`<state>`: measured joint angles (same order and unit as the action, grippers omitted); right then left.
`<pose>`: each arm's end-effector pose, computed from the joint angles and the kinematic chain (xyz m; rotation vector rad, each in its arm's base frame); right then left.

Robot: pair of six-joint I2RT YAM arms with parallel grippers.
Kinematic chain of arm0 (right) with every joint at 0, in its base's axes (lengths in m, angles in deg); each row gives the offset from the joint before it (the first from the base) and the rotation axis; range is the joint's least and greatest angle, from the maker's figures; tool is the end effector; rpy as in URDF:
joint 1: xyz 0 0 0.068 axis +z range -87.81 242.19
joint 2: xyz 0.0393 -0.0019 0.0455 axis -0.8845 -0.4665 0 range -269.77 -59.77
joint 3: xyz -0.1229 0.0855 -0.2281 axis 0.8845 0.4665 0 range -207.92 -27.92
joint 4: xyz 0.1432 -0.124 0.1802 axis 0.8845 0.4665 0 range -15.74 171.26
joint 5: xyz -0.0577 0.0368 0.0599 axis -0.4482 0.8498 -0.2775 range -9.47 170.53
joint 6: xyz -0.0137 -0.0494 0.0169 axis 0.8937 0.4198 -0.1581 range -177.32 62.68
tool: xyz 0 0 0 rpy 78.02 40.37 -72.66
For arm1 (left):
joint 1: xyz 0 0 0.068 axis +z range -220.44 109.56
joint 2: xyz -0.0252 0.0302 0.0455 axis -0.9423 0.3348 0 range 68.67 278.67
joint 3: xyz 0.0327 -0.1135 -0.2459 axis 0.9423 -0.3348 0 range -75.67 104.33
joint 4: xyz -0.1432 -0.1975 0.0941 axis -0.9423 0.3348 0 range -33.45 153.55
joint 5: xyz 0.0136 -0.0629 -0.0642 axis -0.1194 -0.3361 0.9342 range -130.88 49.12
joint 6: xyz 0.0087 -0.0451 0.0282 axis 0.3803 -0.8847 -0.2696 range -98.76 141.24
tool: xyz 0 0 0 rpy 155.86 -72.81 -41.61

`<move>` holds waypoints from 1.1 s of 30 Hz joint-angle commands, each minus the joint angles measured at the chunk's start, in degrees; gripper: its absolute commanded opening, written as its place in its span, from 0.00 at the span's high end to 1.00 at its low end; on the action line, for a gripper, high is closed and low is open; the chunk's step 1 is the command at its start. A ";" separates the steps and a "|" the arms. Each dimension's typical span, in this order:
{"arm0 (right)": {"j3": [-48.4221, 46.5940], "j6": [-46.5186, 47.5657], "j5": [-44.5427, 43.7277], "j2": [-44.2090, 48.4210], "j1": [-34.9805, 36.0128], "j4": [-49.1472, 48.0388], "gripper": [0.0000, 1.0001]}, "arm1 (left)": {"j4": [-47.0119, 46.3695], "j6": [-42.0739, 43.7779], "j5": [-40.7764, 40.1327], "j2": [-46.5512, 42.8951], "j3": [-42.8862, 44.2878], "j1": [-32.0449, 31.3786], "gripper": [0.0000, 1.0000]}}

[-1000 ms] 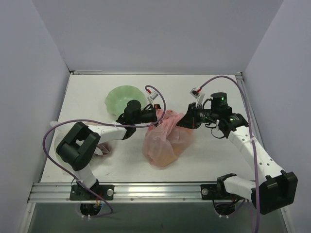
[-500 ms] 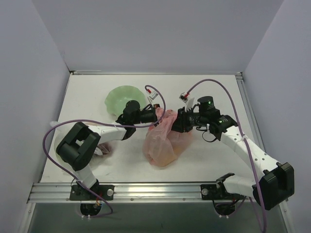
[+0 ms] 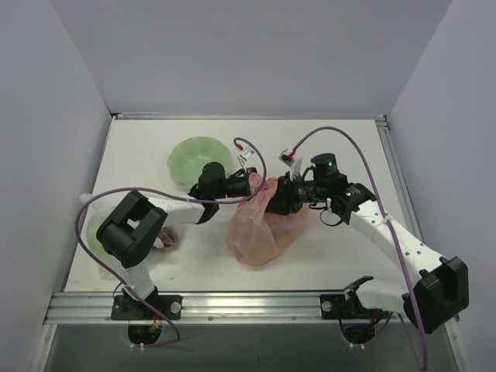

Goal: Place the fake fruits into the plastic bag and tie a complex knot

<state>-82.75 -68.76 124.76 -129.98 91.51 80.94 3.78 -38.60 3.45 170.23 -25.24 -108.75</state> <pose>0.2277 0.1564 0.3173 -0.8369 1.8578 1.2098 0.2771 -0.2506 0.2219 0.3983 1.8771 -1.8482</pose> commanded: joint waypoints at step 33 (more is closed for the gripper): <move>4.82 0.11 -3.98 7.37 -9.46 -2.72 0.78 | -5.24 -0.90 2.51 -1.10 1.16 -0.28 1.00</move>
<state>-75.58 -67.75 119.95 -123.69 82.66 82.49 1.88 -40.06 4.83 170.64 -23.84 -108.75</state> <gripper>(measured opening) 0.211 0.036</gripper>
